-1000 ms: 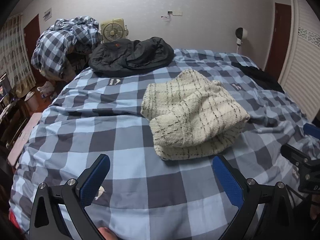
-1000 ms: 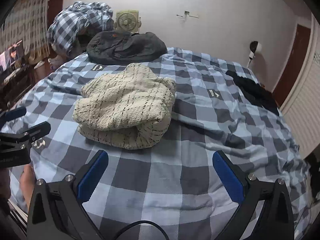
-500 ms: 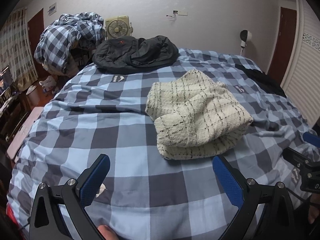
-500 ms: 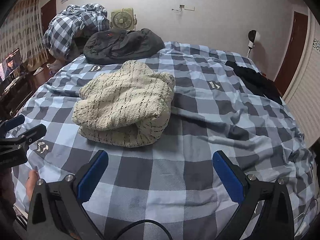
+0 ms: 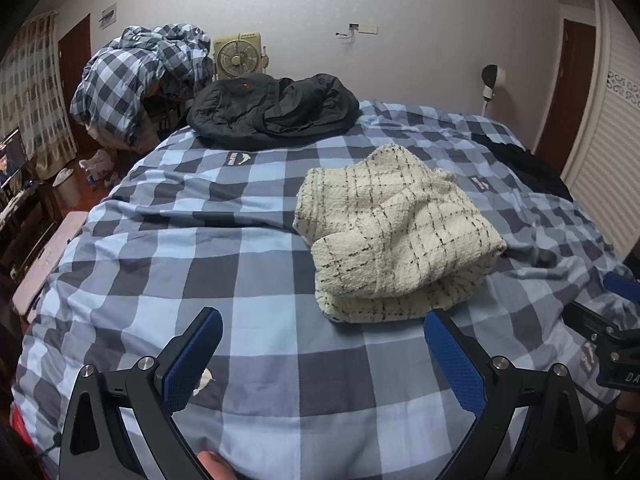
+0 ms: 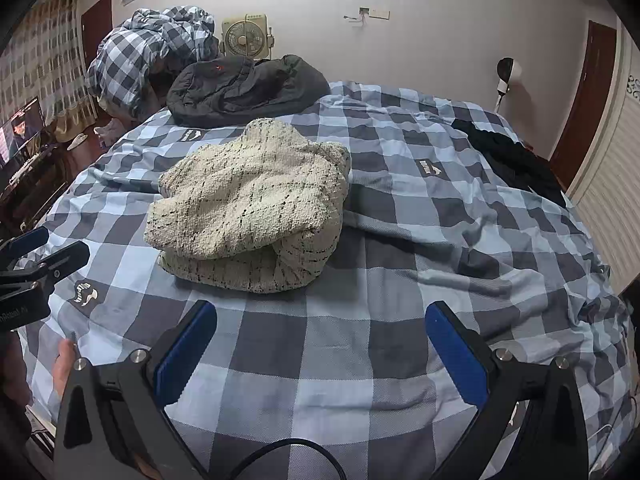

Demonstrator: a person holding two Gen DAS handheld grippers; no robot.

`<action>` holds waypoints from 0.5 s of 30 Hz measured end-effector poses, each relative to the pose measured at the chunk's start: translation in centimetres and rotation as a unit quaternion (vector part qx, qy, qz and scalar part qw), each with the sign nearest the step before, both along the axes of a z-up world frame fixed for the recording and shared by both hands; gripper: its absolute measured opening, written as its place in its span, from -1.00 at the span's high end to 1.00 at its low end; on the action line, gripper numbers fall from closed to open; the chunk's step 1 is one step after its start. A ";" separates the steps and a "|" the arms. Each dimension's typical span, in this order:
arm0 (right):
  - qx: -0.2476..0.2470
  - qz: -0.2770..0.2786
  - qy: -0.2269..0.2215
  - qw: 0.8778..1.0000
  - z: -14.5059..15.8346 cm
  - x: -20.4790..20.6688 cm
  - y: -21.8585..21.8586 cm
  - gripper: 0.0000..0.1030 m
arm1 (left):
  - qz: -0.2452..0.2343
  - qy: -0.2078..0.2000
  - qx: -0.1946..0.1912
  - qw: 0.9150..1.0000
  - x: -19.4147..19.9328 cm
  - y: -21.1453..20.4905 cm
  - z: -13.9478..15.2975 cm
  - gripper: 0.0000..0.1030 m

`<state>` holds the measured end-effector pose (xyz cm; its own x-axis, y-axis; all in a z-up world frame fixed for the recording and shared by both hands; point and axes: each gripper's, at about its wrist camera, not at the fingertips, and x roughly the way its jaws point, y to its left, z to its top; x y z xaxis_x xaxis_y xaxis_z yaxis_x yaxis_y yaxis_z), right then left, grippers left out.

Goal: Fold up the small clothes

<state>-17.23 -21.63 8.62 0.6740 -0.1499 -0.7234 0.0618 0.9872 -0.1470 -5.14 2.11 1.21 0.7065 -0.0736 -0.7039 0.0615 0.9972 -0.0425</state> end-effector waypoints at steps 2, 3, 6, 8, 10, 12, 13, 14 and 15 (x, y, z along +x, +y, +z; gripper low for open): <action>-0.001 0.000 0.001 1.000 0.0 0.0 0.0 -0.98 | 0.000 -0.001 0.000 1.000 0.0 -0.1 0.0 -0.98; -0.001 0.000 0.001 1.000 0.0 -0.1 0.1 -0.98 | 0.001 -0.002 0.002 1.000 0.0 -0.1 0.1 -0.98; -0.001 -0.001 0.002 1.000 0.0 -0.1 0.1 -0.98 | 0.002 -0.004 0.005 1.000 -0.2 -0.3 0.1 -0.98; -0.001 0.000 0.002 1.000 -0.1 -0.2 0.3 -0.98 | 0.002 -0.003 0.006 1.000 -0.2 -0.3 0.0 -0.98; 0.000 0.000 0.003 1.000 -0.1 -0.1 0.2 -0.98 | 0.000 -0.002 0.003 1.000 -0.2 -0.3 0.0 -0.98; 0.000 0.000 0.003 1.000 -0.1 -0.2 0.2 -0.98 | 0.002 -0.002 0.004 1.000 -0.1 -0.2 0.0 -0.98; 0.000 0.000 0.003 1.000 -0.1 -0.1 0.2 -0.98 | 0.003 -0.002 0.004 1.000 -0.2 -0.2 0.1 -0.98; 0.000 -0.001 0.003 1.000 -0.1 -0.1 0.2 -0.98 | 0.004 -0.002 0.003 1.000 -0.2 -0.2 0.1 -0.98; 0.000 0.000 0.004 1.000 -0.1 -0.2 0.2 -0.98 | 0.005 -0.002 0.002 1.000 -0.2 -0.1 0.1 -0.98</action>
